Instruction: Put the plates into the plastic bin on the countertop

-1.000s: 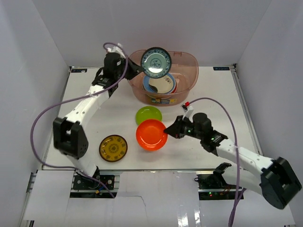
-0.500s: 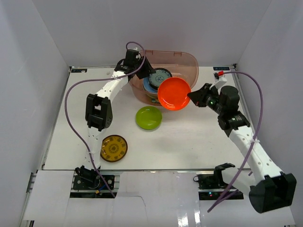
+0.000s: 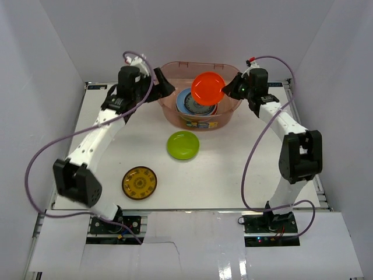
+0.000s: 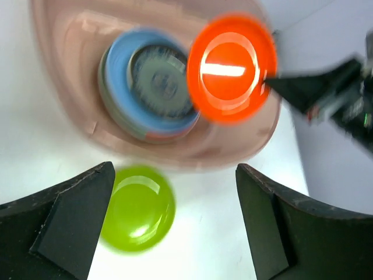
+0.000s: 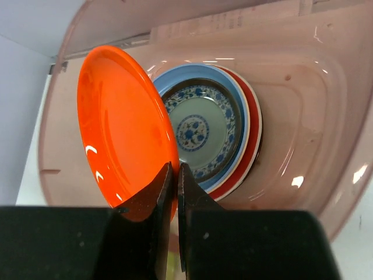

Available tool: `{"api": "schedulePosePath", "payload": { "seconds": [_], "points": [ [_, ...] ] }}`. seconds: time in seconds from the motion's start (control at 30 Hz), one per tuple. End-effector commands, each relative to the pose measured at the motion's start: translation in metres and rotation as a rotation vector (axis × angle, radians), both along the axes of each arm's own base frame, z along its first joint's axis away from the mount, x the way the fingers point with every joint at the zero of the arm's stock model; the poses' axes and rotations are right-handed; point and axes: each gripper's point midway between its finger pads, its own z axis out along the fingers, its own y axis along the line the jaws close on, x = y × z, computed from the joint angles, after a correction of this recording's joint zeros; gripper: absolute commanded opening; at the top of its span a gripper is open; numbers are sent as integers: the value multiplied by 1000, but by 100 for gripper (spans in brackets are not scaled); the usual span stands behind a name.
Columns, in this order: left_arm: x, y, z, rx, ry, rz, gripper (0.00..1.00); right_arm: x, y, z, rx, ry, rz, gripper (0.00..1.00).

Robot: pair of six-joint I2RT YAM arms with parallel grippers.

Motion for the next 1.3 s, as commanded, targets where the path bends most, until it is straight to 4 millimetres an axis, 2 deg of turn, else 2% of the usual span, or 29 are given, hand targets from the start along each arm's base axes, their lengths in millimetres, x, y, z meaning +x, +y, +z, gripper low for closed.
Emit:
{"api": "schedulePosePath", "payload": {
  "seconds": [0.0, 0.03, 0.07, 0.1, 0.13, 0.17, 0.2, 0.27, 0.3, 0.37, 0.4, 0.43, 0.47, 0.5, 0.53, 0.57, 0.6, 0.67, 0.7, 0.77, 0.8, 0.87, 0.9, 0.97, 1.03, 1.1, 1.13, 1.23, 1.27],
  "points": [
    [-51, 33, -68, 94, 138, 56, 95, 25, 10, 13, -10, -50, 12, 8],
    [-69, 38, -66, 78, 138, 60, 94, 28, 16, 0, -21, -23, 21, 8],
    [-88, 43, -103, 83, 226, 65, 93, 31, 18, -3, -29, -17, 24, 8],
    [-98, 44, -114, 73, 254, 65, 92, 35, 22, 3, -36, -32, 31, 11],
    [-109, 43, -119, 53, 269, 51, 92, 37, 26, -4, -45, -17, 34, 16],
    [-116, 43, -130, 48, 292, 44, 92, 39, 28, -2, -43, -22, 38, 23],
    [-124, 43, -150, 43, 336, 48, 92, 40, 30, 0, -42, -18, 47, 43],
    [-132, 36, -166, 10, 387, 14, 91, 37, 33, 15, -48, -27, 78, 60],
    [-129, 30, -166, -12, 377, -2, 89, 33, 34, 22, -50, -40, 86, 62],
    [-126, 24, -177, -22, 403, -17, 89, 16, 32, 45, -51, -88, 110, 71],
    [-122, 20, -178, -35, 396, -23, 88, 2, 30, 71, -44, -141, 118, 74],
    [-119, 18, -181, -40, 399, -27, 87, -11, 33, 78, -46, -160, 138, 74],
    [-116, 15, -194, -36, 431, -32, 86, -26, 33, 59, -62, -141, 151, 74],
    [-110, 11, -193, -46, 422, -38, 86, -50, 31, 80, -58, -191, 160, 74],
    [-107, 9, -199, -51, 437, -35, 84, -66, 38, 80, -58, -217, 181, 73],
    [-104, 6, -202, -52, 442, -41, 84, -88, 39, 41, -83, -154, 202, 73],
    [-101, 3, -215, -45, 466, -41, 83, -111, 45, 56, -77, -217, 203, 69],
    [-94, -1, -223, -44, 475, -41, 76, -139, 54, 43, -66, -213, 227, 66],
    [-91, -3, -236, -30, 502, -35, 74, -161, 59, 27, -71, -190, 248, 66],
    [-85, -3, -245, -10, 509, -25, 66, -179, 61, 9, -87, -155, 263, 65],
    [-83, -1, -256, 10, 527, -7, 63, -194, 58, -8, -107, -123, 274, 64],
    [-80, 0, -261, 15, 529, 2, 60, -214, 64, -24, -122, -96, 305, 63],
    [-77, 0, -263, 22, 525, 15, 53, -233, 70, -40, -121, -59, 339, 62],
    [-75, 2, -271, 33, 537, 25, 45, -249, 77, -55, -110, -24, 367, 61],
    [-73, 3, -275, 42, 536, 41, 22, -273, 90, -77, -92, 28, 417, 61],
    [-74, 7, -276, 49, 534, 56, 0, -297, 105, -97, -81, 87, 485, 61],
    [-74, 10, -275, 55, 529, 67, 0, -305, 110, -106, -55, 119, 495, 61],
    [-79, 14, -255, 52, 483, 67, 0, -334, 125, -128, -45, 195, 546, 61],
    [-81, 14, -235, 38, 442, 61, 0, -338, 132, -128, -33, 189, 554, 62]
  ]
}}
